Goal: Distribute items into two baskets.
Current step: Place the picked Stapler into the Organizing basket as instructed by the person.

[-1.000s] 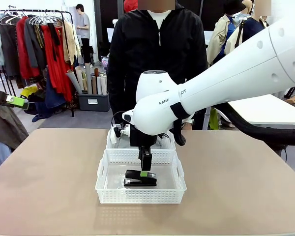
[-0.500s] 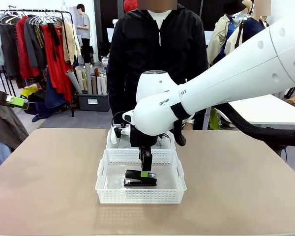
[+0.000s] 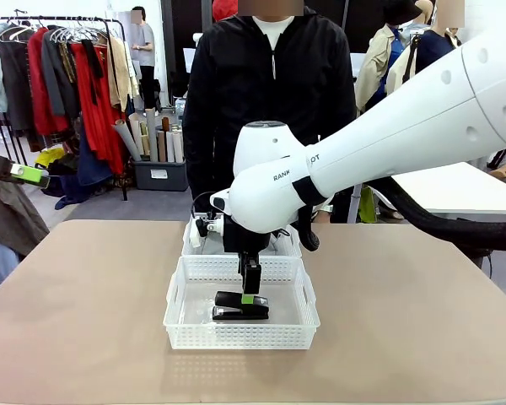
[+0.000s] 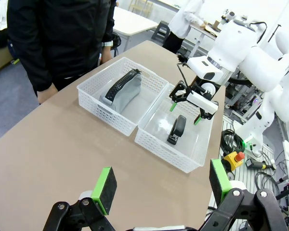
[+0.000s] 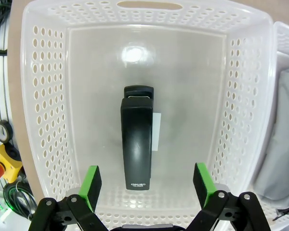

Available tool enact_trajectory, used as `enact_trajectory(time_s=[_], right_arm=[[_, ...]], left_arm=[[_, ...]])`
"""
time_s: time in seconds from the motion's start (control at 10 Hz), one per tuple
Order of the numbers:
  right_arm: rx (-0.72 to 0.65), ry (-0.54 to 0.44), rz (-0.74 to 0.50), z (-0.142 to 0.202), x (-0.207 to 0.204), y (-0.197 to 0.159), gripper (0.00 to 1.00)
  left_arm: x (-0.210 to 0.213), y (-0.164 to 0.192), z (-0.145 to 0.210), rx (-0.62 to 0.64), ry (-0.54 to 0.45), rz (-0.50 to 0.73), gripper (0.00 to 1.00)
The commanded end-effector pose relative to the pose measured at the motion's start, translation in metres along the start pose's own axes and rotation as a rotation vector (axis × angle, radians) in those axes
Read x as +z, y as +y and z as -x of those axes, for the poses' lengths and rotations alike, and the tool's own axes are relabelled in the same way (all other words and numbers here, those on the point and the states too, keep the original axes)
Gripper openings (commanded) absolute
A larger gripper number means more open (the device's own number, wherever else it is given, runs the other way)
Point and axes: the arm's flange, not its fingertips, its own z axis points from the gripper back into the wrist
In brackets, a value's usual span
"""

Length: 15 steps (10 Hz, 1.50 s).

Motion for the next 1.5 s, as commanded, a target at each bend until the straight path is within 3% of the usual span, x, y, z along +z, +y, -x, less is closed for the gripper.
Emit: enact_trajectory(time_s=[0.0, 0.6, 1.0, 1.3, 1.4], right_arm=[[0.0, -0.003, 0.004, 0.0, 0.003, 0.0, 1.0], [0.0, 0.0, 0.0, 0.0, 0.0, 0.0, 1.0], [-0.24, -0.134, 0.159, 0.03, 0.08, 0.005, 1.0], [-0.459, -0.174, 0.141, 0.085, 0.135, 0.008, 1.0], [-0.546, -0.177, 0.061, 0.105, 0.143, 0.01, 1.0]], left_arm=[[0.001, -0.001, -0.001, 0.001, -0.002, -0.002, 1.0], [0.001, -0.001, -0.001, 0.001, -0.002, -0.002, 1.0], [0.001, -0.001, -0.001, 0.001, -0.002, -0.002, 1.0], [0.001, -0.001, -0.001, 0.001, -0.002, -0.002, 1.0], [0.001, -0.001, -0.001, 0.001, -0.002, -0.002, 1.0]])
